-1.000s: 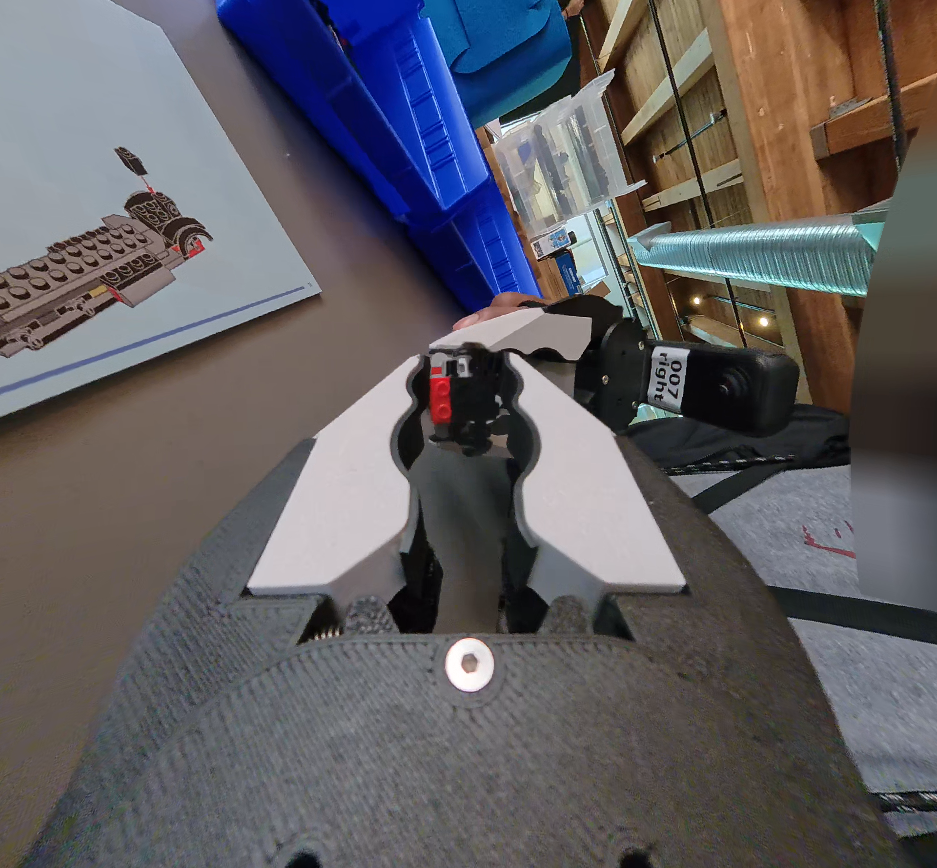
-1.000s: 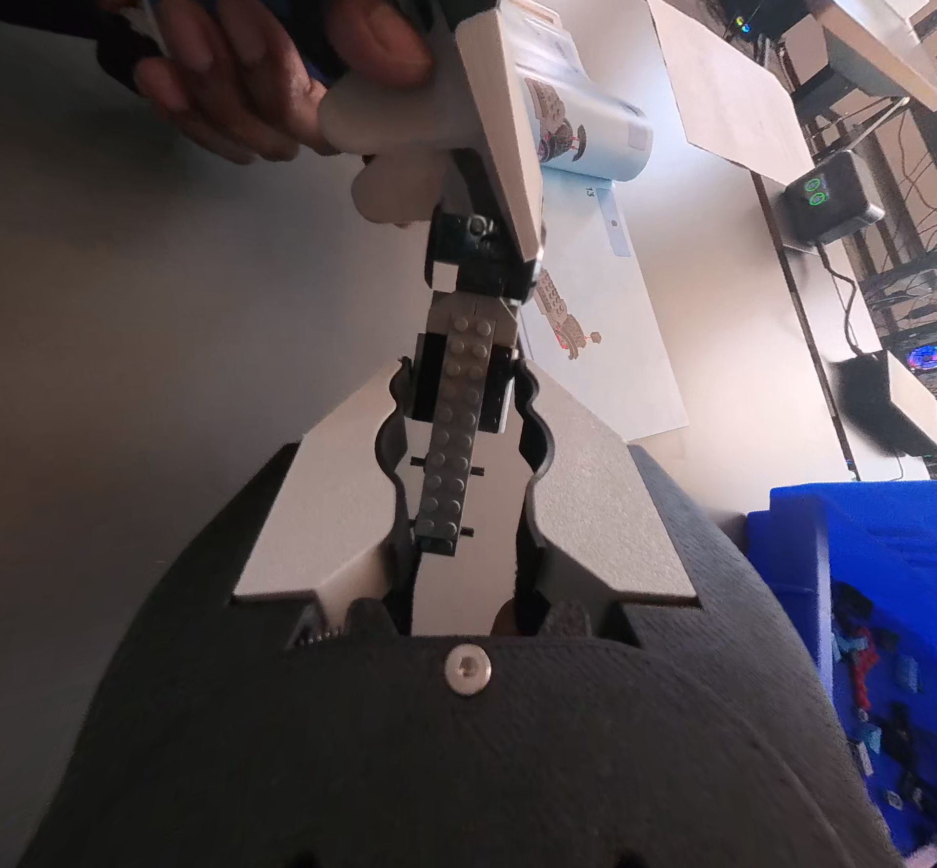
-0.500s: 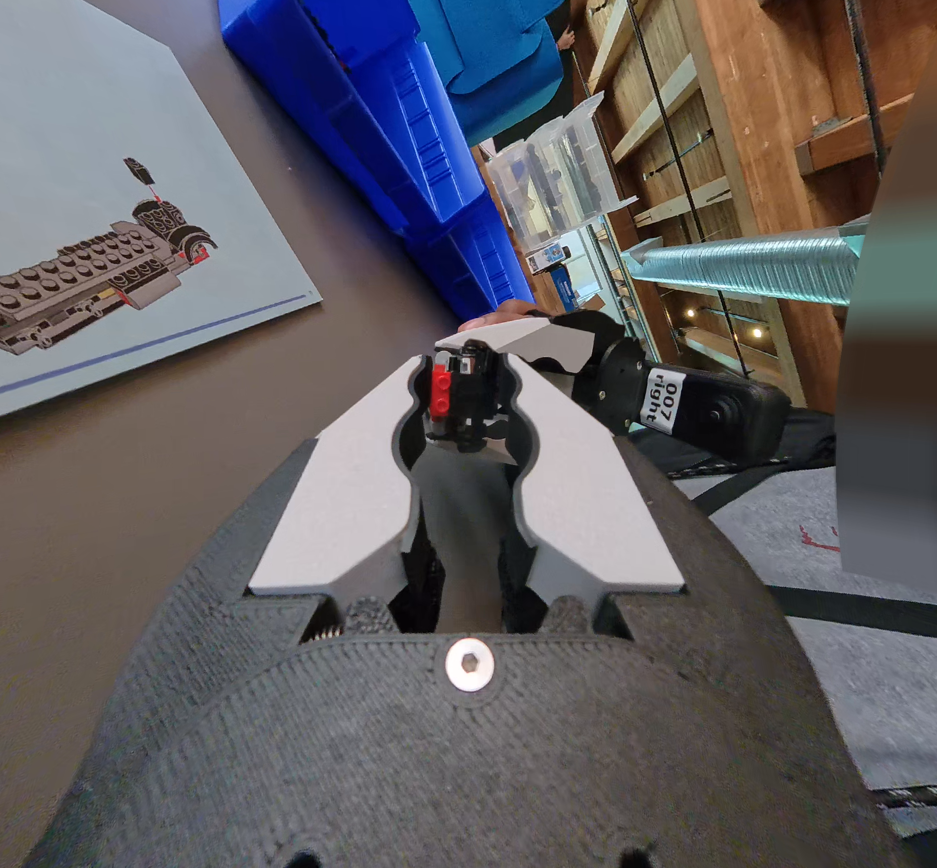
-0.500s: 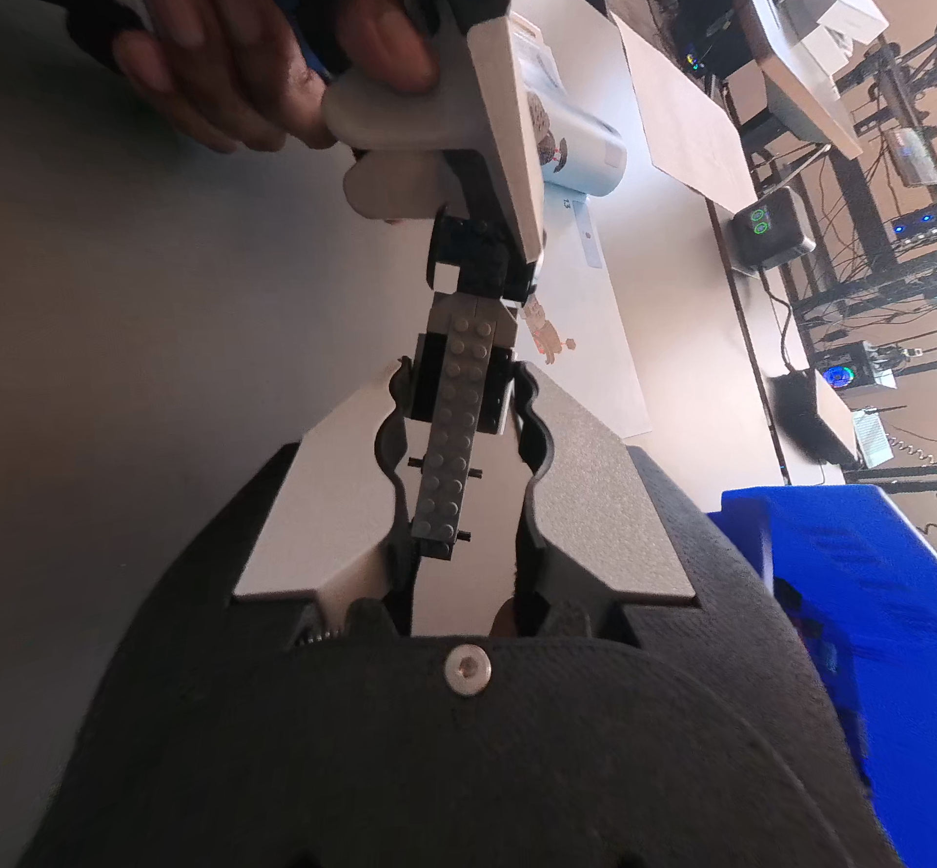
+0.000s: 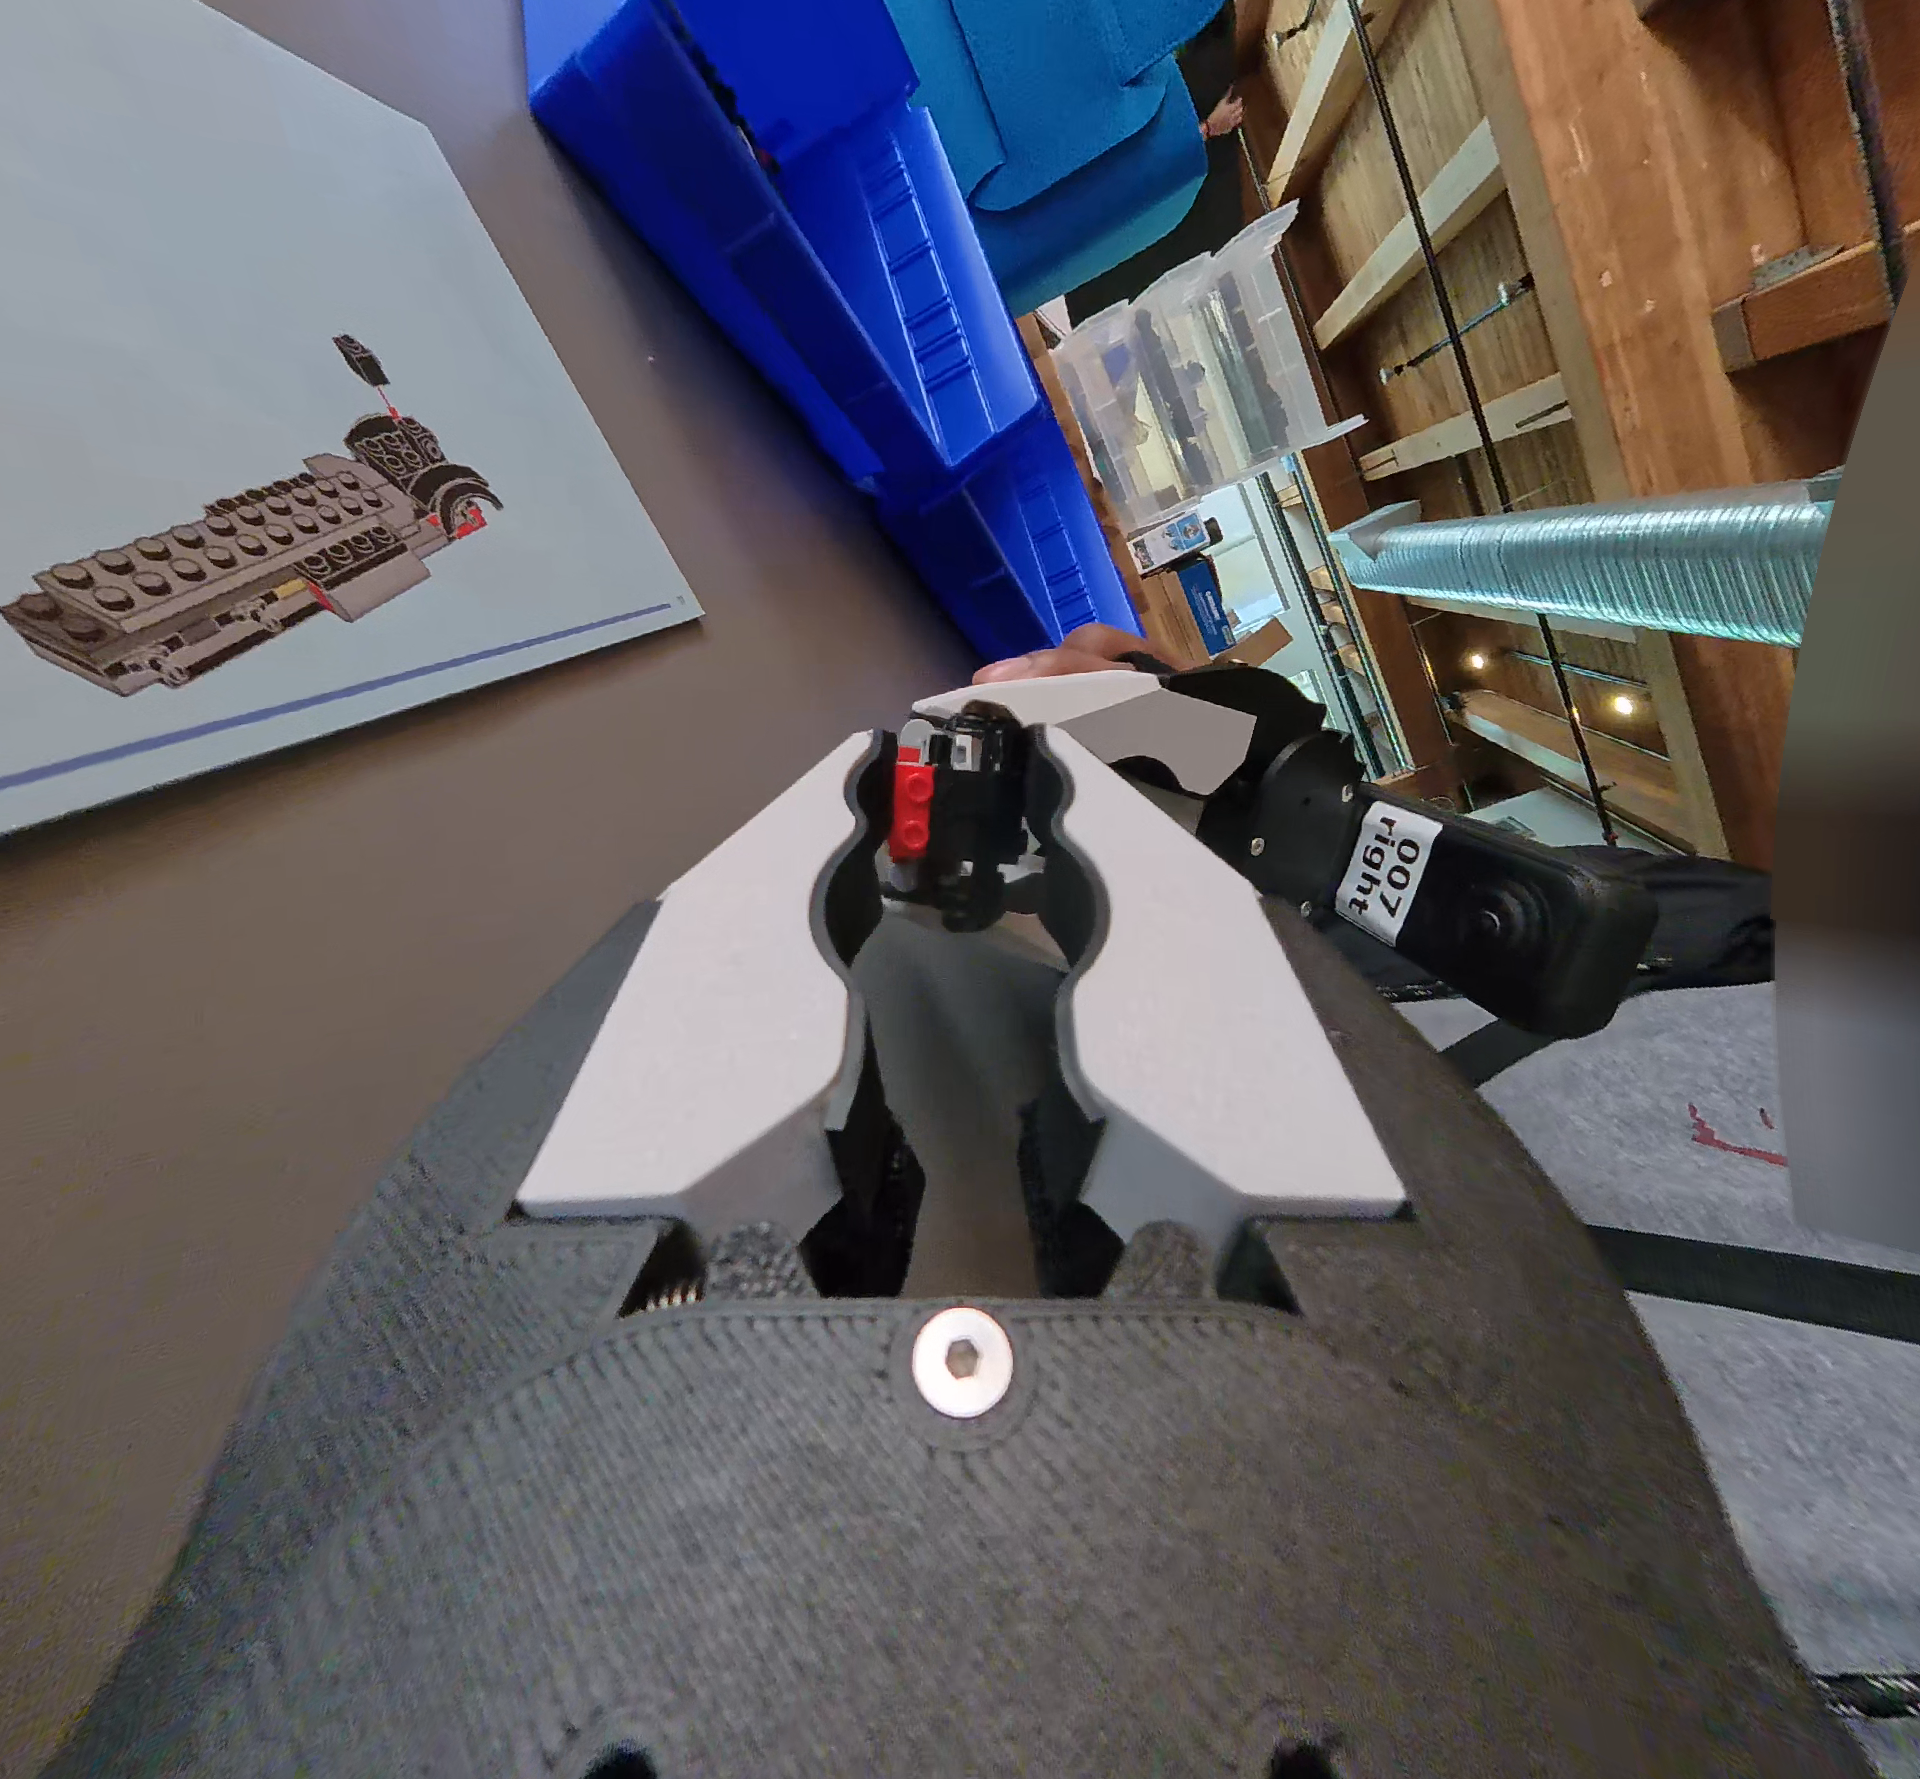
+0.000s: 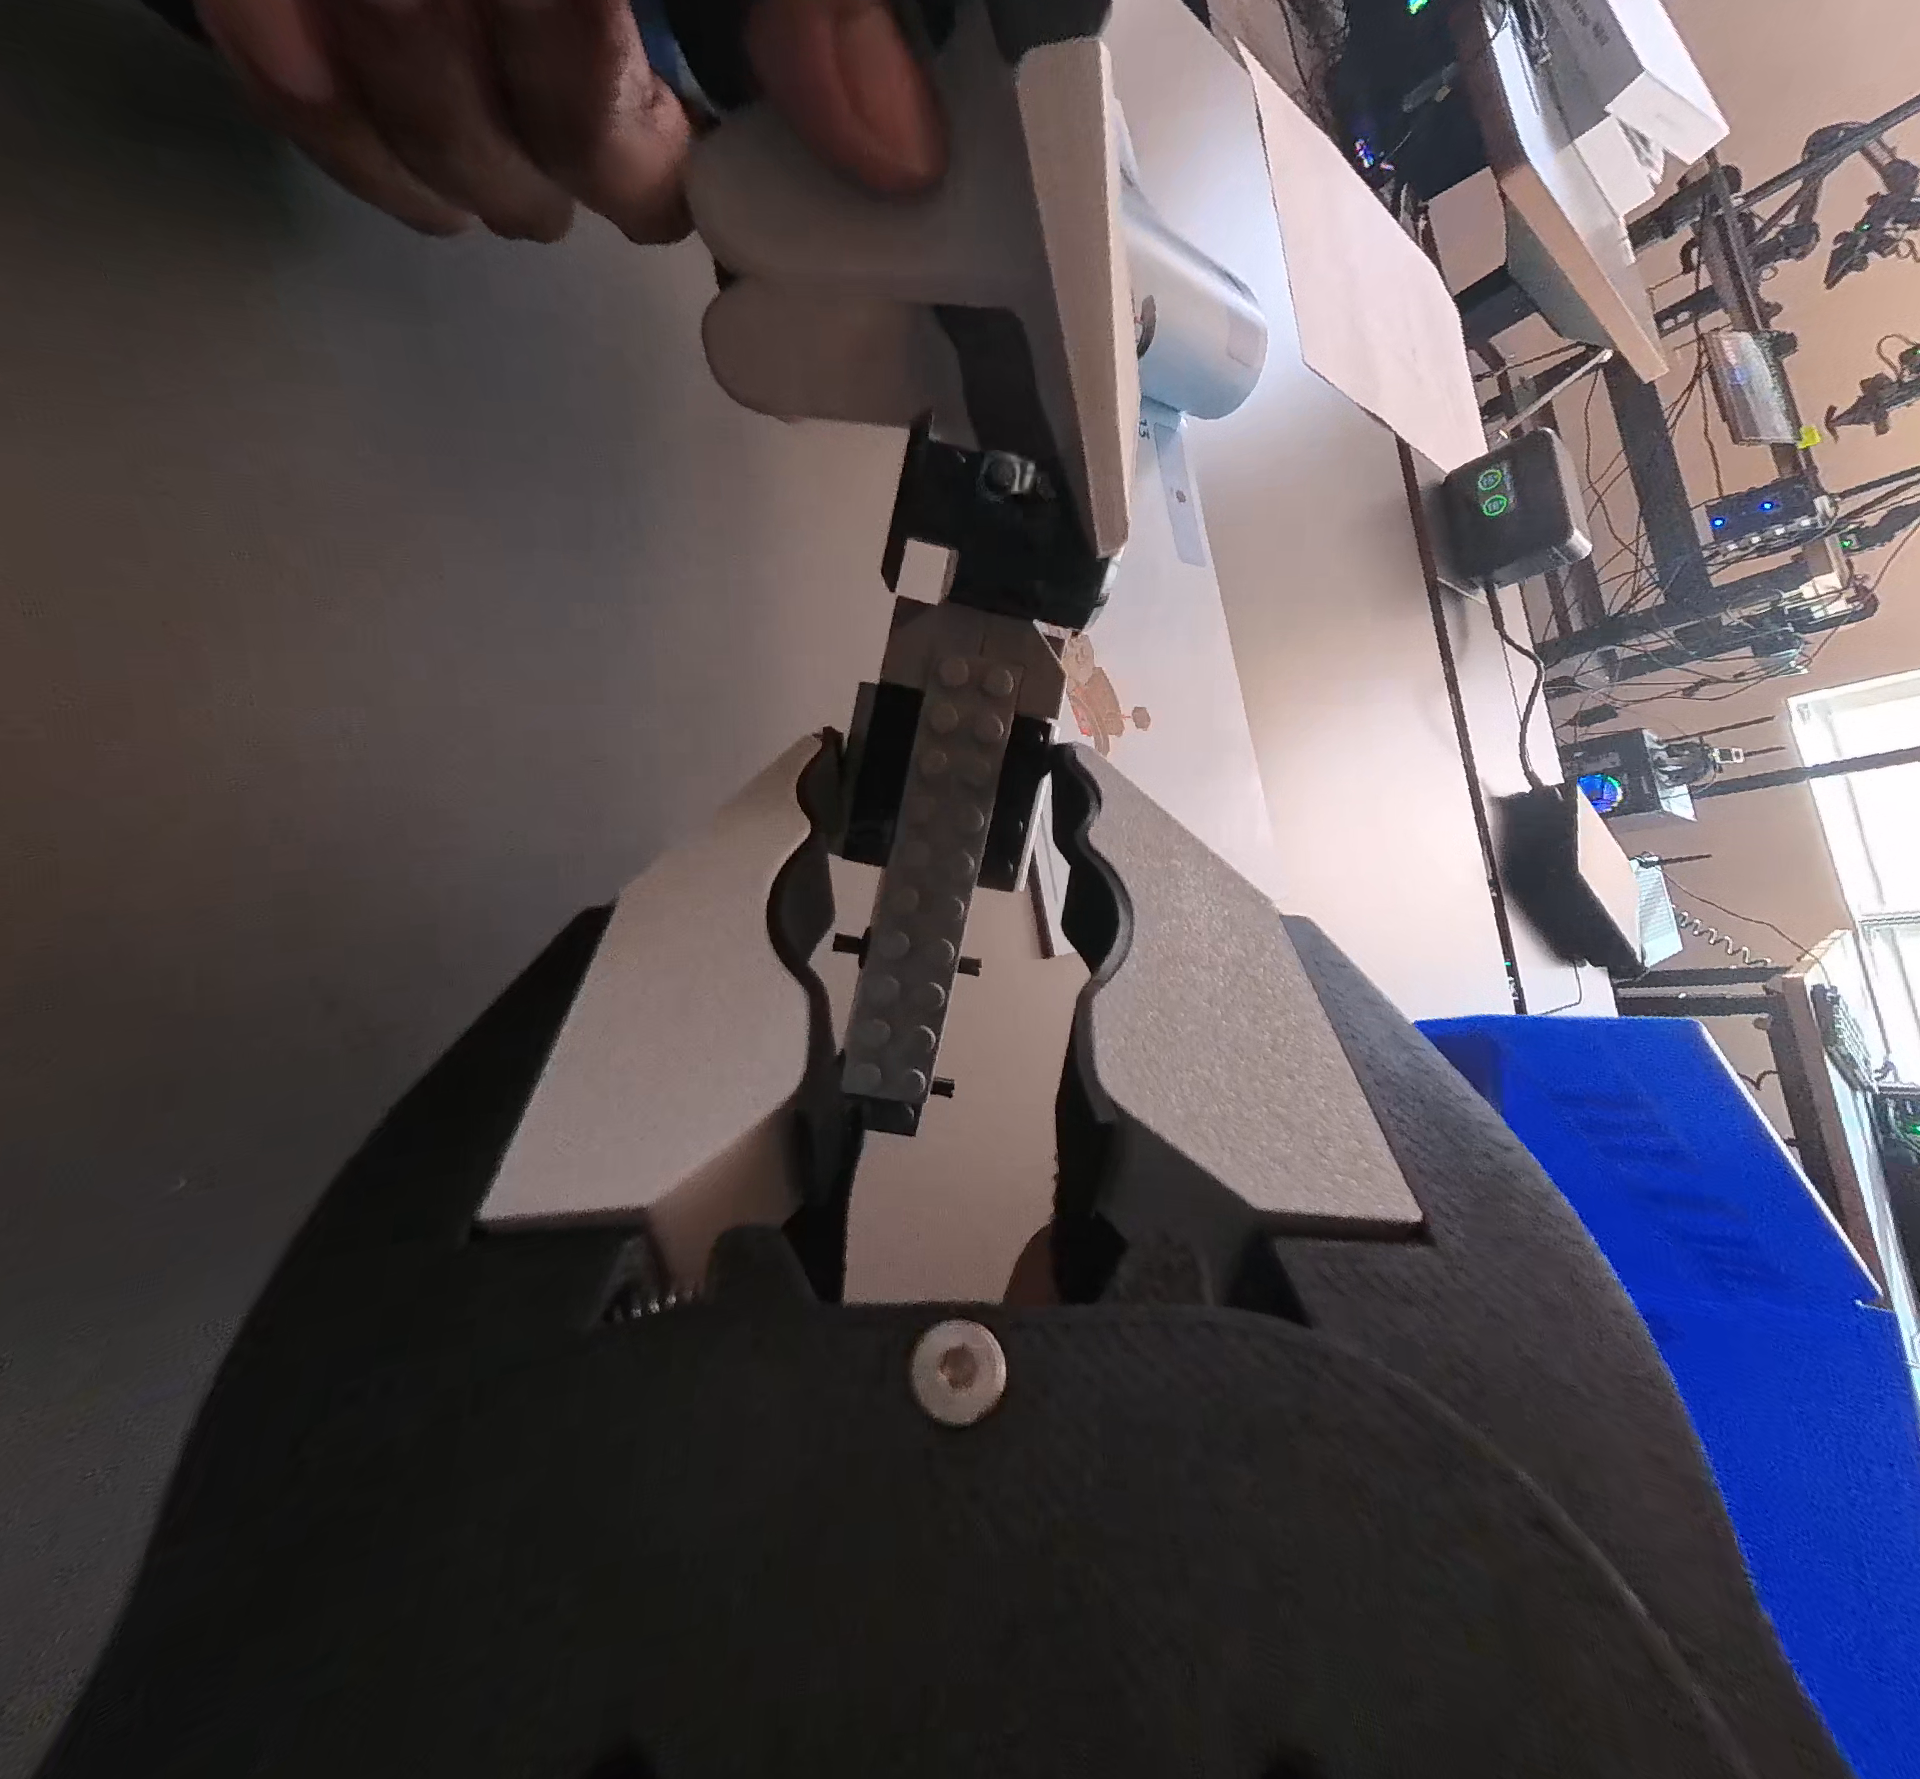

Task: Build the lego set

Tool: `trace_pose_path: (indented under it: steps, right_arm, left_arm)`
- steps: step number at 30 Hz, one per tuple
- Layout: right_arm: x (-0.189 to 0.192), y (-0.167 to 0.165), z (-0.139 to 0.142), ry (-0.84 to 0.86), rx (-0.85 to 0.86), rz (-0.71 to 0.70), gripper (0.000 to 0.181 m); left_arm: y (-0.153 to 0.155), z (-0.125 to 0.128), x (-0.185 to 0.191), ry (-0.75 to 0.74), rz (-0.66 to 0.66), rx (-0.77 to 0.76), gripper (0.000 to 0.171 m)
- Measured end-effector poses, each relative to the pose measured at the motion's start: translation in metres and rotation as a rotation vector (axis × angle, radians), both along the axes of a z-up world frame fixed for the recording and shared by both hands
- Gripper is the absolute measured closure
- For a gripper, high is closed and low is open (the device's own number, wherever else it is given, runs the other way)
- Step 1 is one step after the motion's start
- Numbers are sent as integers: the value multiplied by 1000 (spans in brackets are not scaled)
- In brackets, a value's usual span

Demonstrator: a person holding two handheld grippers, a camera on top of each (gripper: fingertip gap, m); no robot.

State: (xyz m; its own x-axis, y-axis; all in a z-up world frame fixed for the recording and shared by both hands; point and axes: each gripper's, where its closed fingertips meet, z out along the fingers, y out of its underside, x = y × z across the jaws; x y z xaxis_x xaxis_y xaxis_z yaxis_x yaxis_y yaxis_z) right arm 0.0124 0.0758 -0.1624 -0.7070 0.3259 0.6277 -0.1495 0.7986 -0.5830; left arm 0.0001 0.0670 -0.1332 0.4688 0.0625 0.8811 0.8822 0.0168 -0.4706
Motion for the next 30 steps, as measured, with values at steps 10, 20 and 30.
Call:
trace_pose_path:
  steps: [10, 20, 30]
  right_arm:
    - [-2, 0, 2, 16, 5, -1, 141]
    - [-3, -1, 10, 42, -79, 7, 138]
    - [21, 7, 30, -298, -400, 149, 130]
  left_arm:
    - [-1, -1, -7, -70, 30, 53, 148]
    - [-3, 8, -5, 71, 12, 62, 148]
    - [-3, 23, 3, 233, -39, 101, 148]
